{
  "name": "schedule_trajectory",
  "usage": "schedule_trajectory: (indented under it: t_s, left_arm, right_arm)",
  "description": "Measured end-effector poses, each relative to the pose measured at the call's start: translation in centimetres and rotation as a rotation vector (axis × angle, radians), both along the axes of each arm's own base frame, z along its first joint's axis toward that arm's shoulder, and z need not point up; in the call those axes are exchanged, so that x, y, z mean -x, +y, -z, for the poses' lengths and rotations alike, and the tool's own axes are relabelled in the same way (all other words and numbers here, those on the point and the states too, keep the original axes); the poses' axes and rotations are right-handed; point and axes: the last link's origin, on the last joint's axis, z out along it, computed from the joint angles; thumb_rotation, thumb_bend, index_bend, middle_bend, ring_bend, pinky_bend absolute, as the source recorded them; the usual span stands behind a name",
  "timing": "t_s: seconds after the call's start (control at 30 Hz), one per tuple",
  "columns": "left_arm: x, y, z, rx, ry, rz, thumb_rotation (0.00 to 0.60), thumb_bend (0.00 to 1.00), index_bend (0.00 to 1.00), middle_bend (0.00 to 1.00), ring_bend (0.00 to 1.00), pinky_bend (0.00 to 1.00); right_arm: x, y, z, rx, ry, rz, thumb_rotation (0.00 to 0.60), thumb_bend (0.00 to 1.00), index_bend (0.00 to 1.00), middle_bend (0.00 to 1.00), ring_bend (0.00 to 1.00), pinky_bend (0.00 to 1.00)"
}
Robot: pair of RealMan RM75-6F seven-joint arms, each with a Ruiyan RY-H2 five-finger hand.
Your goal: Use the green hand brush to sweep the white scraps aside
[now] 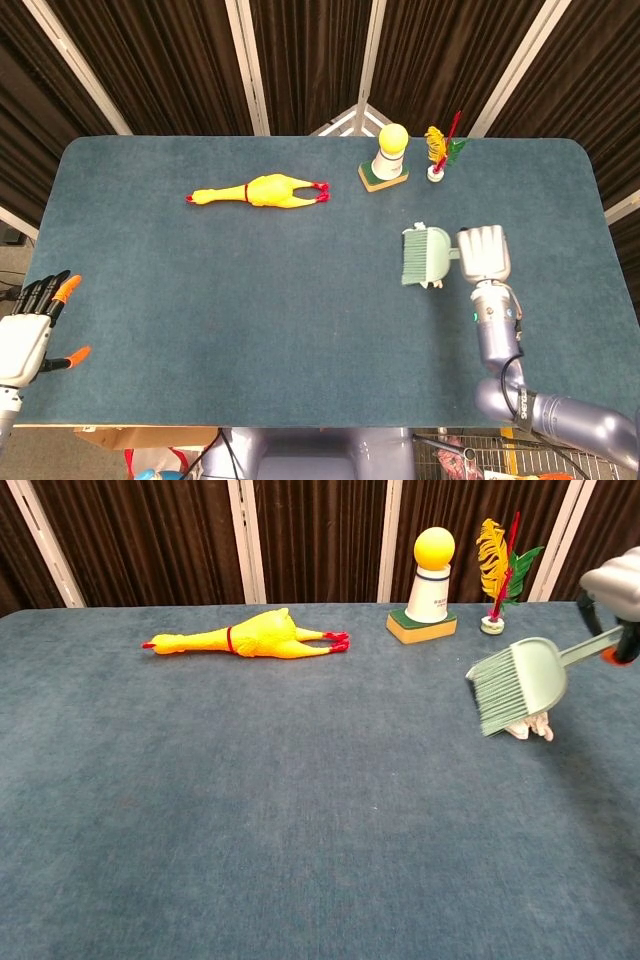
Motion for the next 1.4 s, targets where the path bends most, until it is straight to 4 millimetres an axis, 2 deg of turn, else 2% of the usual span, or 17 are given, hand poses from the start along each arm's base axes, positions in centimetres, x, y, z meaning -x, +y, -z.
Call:
schedule_trajectory:
  t_s: [0.17,0.37,0.5,0.7,0.83,1.03,1.17,1.4]
  left_arm:
    - [-0.1,-0.1,0.0,-0.001,-0.002,0.005,0.6,0.0,0.0,0.0,0.0,0.02]
    - [-0.2,-0.1,0.0,-0.003,-0.002,0.009,0.6,0.0,0.0,0.0,0.0,0.02]
    - [-0.2,-0.1,0.0,-0.004,0.001,0.012,0.6,0.0,0.0,0.0,0.0,0.02]
    - [-0.3,-0.2,0.0,-0.009,0.004,0.018,0.6,0.0,0.0,0.0,0.0,0.02]
    - [-0.3,-0.2,0.1,-0.012,0.006,0.022,0.6,0.0,0.0,0.0,0.0,0.02]
    - [-0.3,-0.3,0.1,-0.01,0.007,0.019,0.6,0.0,0.0,0.0,0.0,0.02]
    - [-0.3,-0.3,0.2,-0.011,0.01,0.021,0.6,0.0,0.0,0.0,0.0,0.02]
    - [-0.1,-0.1,0.1,-0.01,0.01,0.012,0.6,0.0,0.0,0.0,0.0,0.02]
  right_arm:
    - [2.1,-1.4,-3.2,0.098,0.048,0.06,0.6,0.5,0.85,0.99,0.98,0.8]
    - [3.3,-1.7,-7.1,0.181,0.118,0.076,0.6,0.5,0.85,0.99,0.98,0.8]
    - [3.1,-1.3,-9.0,0.21,0.148,0.05,0.6,0.5,0.85,0.99,0.98,0.8]
    - [1.4,0.1,-9.5,0.195,0.086,-0.012,0.6,0.5,0.85,0.99,0.98,0.8]
    - [-0.2,1.9,-9.1,0.147,0.009,-0.062,0.6,0.5,0.85,0.99,0.98,0.8]
    - [-2.8,5.8,-6.6,0.013,-0.135,-0.12,0.6,0.5,0.85,0.99,0.98,0.8]
    - [-4.2,8.2,-3.9,-0.091,-0.207,-0.157,0.6,0.5,0.85,0.99,0.98,0.8]
    - [-6.4,10.7,1.2,-0.231,-0.345,-0.164,0.6,0.5,0.84,0.99,0.98,0.8]
